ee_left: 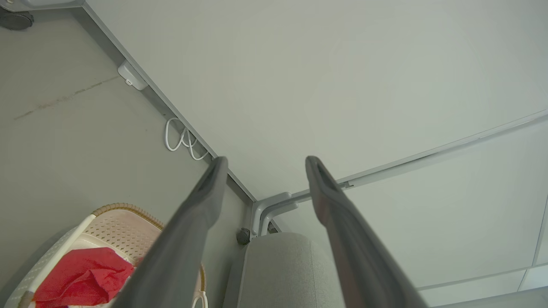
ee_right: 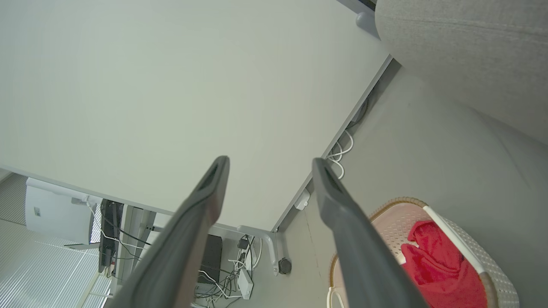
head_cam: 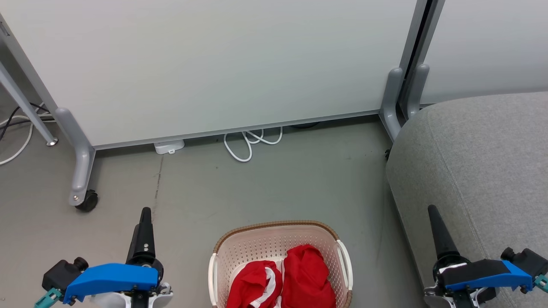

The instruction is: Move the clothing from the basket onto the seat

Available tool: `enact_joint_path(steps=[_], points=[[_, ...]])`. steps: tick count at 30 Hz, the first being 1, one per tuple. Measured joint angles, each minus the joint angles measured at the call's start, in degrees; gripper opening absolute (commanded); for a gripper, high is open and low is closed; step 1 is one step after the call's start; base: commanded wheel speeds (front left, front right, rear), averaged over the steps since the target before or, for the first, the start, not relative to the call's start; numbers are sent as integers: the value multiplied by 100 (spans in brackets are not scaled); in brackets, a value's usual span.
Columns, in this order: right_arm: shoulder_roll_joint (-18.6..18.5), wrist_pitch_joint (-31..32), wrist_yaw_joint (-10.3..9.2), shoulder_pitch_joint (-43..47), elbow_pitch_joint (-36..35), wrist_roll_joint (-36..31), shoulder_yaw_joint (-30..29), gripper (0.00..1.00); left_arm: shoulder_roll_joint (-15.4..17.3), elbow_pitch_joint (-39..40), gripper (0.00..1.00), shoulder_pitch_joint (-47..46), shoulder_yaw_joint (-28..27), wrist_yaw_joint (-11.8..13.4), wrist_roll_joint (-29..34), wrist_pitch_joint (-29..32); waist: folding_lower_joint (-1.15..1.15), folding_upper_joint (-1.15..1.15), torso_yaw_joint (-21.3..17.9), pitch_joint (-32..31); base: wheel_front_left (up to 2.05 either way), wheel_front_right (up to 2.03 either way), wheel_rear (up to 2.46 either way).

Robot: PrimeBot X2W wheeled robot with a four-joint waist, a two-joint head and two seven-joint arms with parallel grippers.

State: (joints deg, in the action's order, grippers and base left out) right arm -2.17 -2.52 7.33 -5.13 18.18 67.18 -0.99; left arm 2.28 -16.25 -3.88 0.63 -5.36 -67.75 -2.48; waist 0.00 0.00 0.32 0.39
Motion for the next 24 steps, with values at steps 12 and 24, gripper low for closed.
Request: enact_joint_path(steps=[12,24], points=[[-5,-223,1,-55,44,-1296,37,100,8,35,100,-1,182,-5,1079,-226,0,0,24,-8,0,0,0],[-12,-414,5,-79,92,-2309,49,100,16,43,100,-1,324,-22,2208,-428,0,0,32,-17,0,0,0]])
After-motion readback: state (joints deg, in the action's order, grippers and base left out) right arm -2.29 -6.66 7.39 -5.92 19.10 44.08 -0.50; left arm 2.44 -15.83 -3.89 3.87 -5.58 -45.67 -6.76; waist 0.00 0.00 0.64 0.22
